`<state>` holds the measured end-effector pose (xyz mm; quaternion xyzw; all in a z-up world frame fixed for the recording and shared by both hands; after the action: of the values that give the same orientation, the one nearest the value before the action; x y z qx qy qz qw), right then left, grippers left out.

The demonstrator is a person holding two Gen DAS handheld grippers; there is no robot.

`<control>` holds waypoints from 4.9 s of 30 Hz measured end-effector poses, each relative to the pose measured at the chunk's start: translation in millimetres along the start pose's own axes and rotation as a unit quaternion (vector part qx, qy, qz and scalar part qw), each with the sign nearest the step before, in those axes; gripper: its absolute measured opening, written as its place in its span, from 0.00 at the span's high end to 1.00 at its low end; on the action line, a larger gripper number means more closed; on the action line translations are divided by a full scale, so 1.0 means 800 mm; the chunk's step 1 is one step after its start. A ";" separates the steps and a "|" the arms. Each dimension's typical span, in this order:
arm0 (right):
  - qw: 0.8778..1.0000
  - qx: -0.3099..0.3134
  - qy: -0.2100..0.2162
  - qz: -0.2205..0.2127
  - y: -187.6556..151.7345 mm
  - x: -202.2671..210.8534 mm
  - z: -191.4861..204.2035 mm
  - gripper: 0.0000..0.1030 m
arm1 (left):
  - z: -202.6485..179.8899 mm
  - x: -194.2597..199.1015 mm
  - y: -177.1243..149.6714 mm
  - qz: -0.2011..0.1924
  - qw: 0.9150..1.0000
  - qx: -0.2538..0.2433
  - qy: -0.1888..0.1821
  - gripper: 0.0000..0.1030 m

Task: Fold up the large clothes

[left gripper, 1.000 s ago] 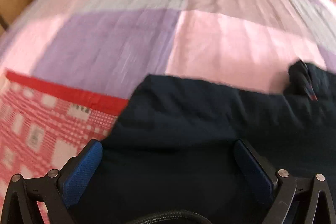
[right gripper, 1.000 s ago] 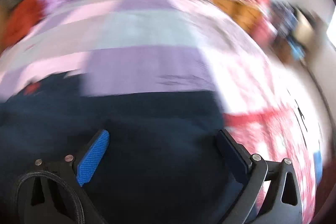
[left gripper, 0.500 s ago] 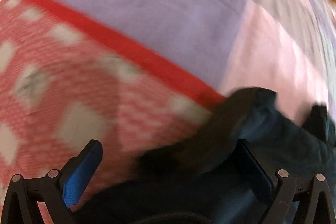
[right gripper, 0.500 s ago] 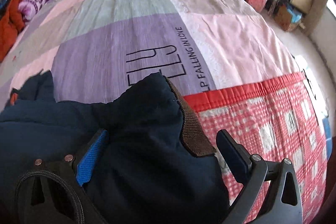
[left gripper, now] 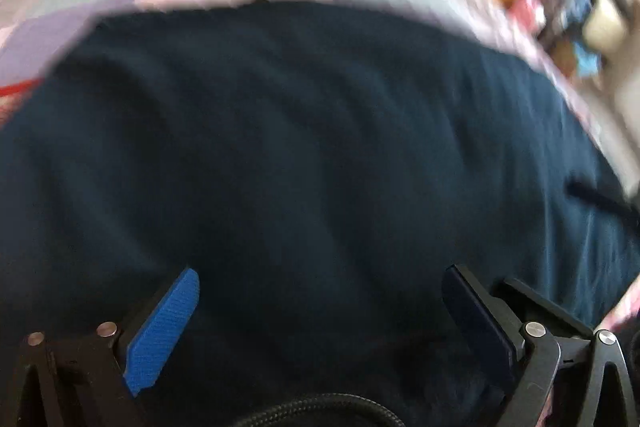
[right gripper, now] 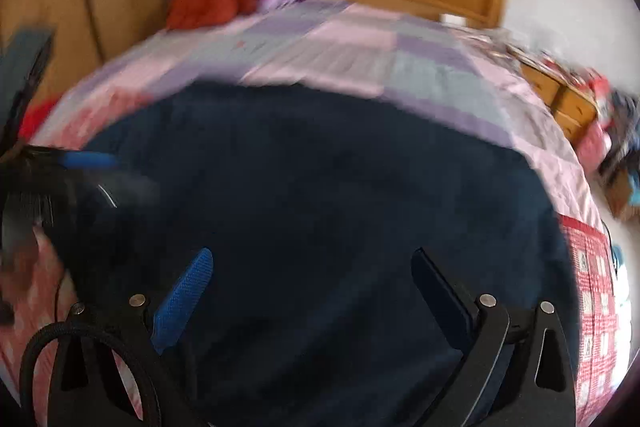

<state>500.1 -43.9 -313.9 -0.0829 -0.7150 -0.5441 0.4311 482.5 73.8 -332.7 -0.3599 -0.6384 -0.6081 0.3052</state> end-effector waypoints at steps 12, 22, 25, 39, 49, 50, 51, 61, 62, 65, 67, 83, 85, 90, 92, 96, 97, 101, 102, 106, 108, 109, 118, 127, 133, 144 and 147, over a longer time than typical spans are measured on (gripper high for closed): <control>0.976 -0.163 -0.125 0.068 -0.152 0.037 -0.261 0.01 | 0.200 0.029 -0.051 -0.021 0.988 0.024 0.152 0.00; 0.987 -0.112 -0.115 -0.018 -0.108 0.100 -0.141 0.02 | 0.134 0.102 -0.062 -0.068 0.987 0.069 0.131 0.02; 0.997 -0.060 -0.042 -0.016 -0.093 0.089 -0.045 0.03 | 0.041 0.081 -0.058 -0.062 0.996 0.011 0.070 0.02; 0.948 -0.187 -0.211 0.146 -0.239 0.086 -0.284 0.04 | 0.268 0.078 -0.126 0.036 0.962 0.185 0.199 0.02; 0.976 -0.133 -0.169 0.029 -0.164 0.146 -0.242 0.07 | 0.175 0.105 -0.045 -0.036 0.981 0.130 0.141 0.02; 0.982 -0.123 -0.146 0.018 -0.135 0.130 -0.219 0.07 | 0.162 0.098 -0.031 -0.039 0.984 0.116 0.131 0.02; 0.986 -0.114 -0.118 0.009 -0.103 0.110 -0.190 0.07 | 0.127 0.080 -0.007 -0.042 0.989 0.094 0.106 0.02; 0.999 -0.032 -0.003 0.021 0.073 -0.086 -0.068 0.08 | 0.032 -0.061 0.135 -0.025 0.999 0.021 0.029 0.00; 0.999 -0.022 -0.011 0.026 0.078 -0.102 -0.079 0.08 | 0.039 -0.072 0.144 -0.029 0.999 -0.001 0.036 0.00; 0.999 -0.018 -0.022 0.028 0.100 -0.131 -0.109 0.03 | 0.047 -0.082 0.161 -0.044 0.997 -0.034 0.051 0.00; 0.998 -0.054 -0.025 0.025 0.116 -0.149 -0.161 0.00 | 0.072 -0.090 0.180 -0.047 0.997 -0.010 0.057 0.00; 0.956 -0.252 -0.128 0.075 0.044 -0.115 -0.393 0.01 | 0.232 -0.120 0.197 -0.006 0.987 0.064 0.149 0.01; 0.955 -0.254 -0.135 0.074 0.031 -0.103 -0.401 0.01 | 0.232 -0.111 0.191 -0.002 0.985 0.072 0.160 0.01; 0.954 -0.240 -0.162 0.077 0.014 -0.075 -0.407 0.01 | 0.240 -0.087 0.179 -0.004 0.982 0.077 0.174 0.01; 0.954 -0.230 -0.174 0.080 0.009 -0.062 -0.406 0.01 | 0.238 -0.077 0.175 -0.006 0.981 0.070 0.183 0.01; 0.956 -0.214 -0.188 0.069 -0.002 -0.017 -0.385 0.01 | 0.226 -0.063 0.164 -0.013 0.979 0.039 0.201 0.01; 0.958 -0.210 -0.184 0.061 -0.004 -0.007 -0.377 0.01 | 0.223 -0.059 0.160 -0.015 0.979 0.034 0.203 0.01; 0.971 -0.172 -0.161 0.043 -0.028 0.029 -0.327 0.01 | 0.218 -0.047 0.143 -0.014 0.978 0.029 0.204 0.01; 0.972 -0.170 -0.157 0.050 -0.040 0.033 -0.318 0.01 | 0.219 -0.042 0.135 -0.014 0.978 0.032 0.204 0.01; 0.961 -0.225 -0.144 0.066 -0.104 0.064 -0.306 0.01 | 0.222 -0.020 0.105 -0.014 0.979 0.040 0.199 0.01; 0.953 -0.249 -0.155 0.072 -0.134 0.093 -0.304 0.01 | 0.218 0.000 0.082 -0.008 0.978 0.032 0.207 0.01; 0.952 -0.247 -0.164 0.078 -0.144 0.107 -0.301 0.01 | 0.215 0.008 0.073 -0.003 0.977 0.028 0.210 0.02; 0.972 -0.175 -0.146 0.056 -0.175 0.356 -0.207 0.01 | 0.137 0.252 -0.061 0.012 0.973 0.024 0.230 0.02; 0.982 -0.176 -0.074 0.006 -0.134 0.610 -0.138 0.01 | 0.018 0.535 -0.139 0.007 0.962 0.149 0.228 0.01; 0.973 -0.200 -0.115 -0.005 -0.114 0.703 -0.042 0.01 | -0.070 0.573 -0.128 -0.016 0.976 0.076 0.202 0.01; 0.958 -0.269 -0.070 0.065 -0.120 0.725 0.097 0.01 | -0.136 0.616 -0.168 0.009 0.989 0.066 0.132 0.01; 0.961 -0.258 -0.065 0.078 -0.118 0.731 0.115 0.01 | -0.144 0.625 -0.179 0.007 0.990 0.065 0.125 0.01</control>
<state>36.7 -208.1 29.0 -0.2817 -0.5683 -0.6684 0.3885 80.7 3.4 10.2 -0.2648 -0.6308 -0.6038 0.4091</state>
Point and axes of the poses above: each gripper's, at about its wrist camera, not at the fingertips, and x roughly against the way its jaws point, z to its left, y to its top, the point moved 3 cm from there along -x, roughly the way its jaws point, and after that the axes turned 3 degrees about -z, right-handed, at the moved point
